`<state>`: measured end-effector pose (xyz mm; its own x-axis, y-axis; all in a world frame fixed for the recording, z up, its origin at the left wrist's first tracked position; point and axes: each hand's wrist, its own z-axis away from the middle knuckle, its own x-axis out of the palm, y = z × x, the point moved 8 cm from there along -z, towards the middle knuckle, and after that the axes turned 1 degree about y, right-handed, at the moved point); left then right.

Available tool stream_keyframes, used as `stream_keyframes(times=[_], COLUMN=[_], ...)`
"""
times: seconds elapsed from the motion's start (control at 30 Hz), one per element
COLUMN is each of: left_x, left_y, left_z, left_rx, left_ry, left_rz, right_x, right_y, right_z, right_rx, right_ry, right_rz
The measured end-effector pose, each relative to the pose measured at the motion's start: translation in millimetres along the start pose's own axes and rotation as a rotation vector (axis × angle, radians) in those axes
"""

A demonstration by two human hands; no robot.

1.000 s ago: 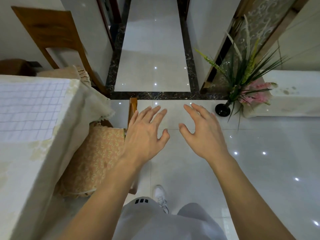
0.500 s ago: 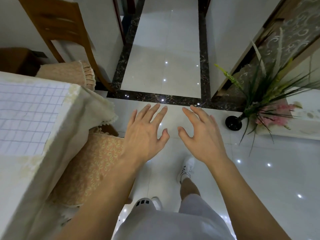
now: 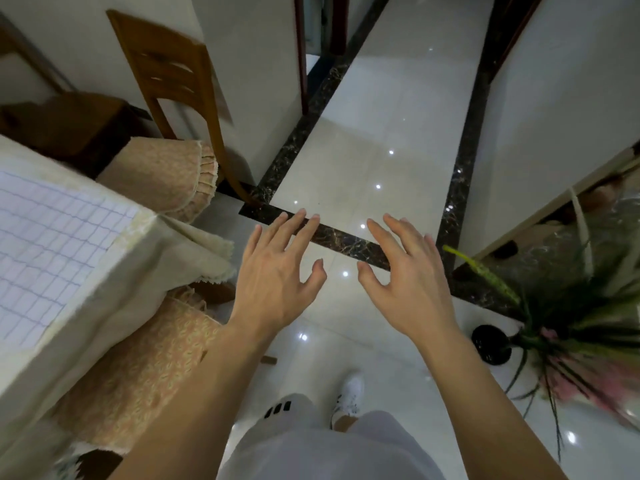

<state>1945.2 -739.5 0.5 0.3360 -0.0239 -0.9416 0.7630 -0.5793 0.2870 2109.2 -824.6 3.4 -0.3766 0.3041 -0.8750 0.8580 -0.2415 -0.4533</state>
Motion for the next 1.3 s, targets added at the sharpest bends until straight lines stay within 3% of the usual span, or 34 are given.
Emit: stream_keyframes(times=[0.2, 0.6, 1.0, 1.3], left_x=[1, -1, -23, -58], left_y=[-3, -71, -208, -296], left_z=[-41, -84, -167, -175], left_rx=[-0.123, -0.338, -0.503, -0.670], left_ry=[0.008, 0.097, 0.230, 0.335], left_rz=[-0.039, -0.061, -0.077, -0.115], right_x=[7, 65, 138, 187], right_y=[15, -27, -142, -233], right_z=[-68, -167, -315, -366], right_rx=[-0.106, -0.338, -0.576, -0.758], right_ry=[-0.090, -0.217, -0.246, -0.285], right_rz=[-0.015, -0.014, 0.040, -0.048])
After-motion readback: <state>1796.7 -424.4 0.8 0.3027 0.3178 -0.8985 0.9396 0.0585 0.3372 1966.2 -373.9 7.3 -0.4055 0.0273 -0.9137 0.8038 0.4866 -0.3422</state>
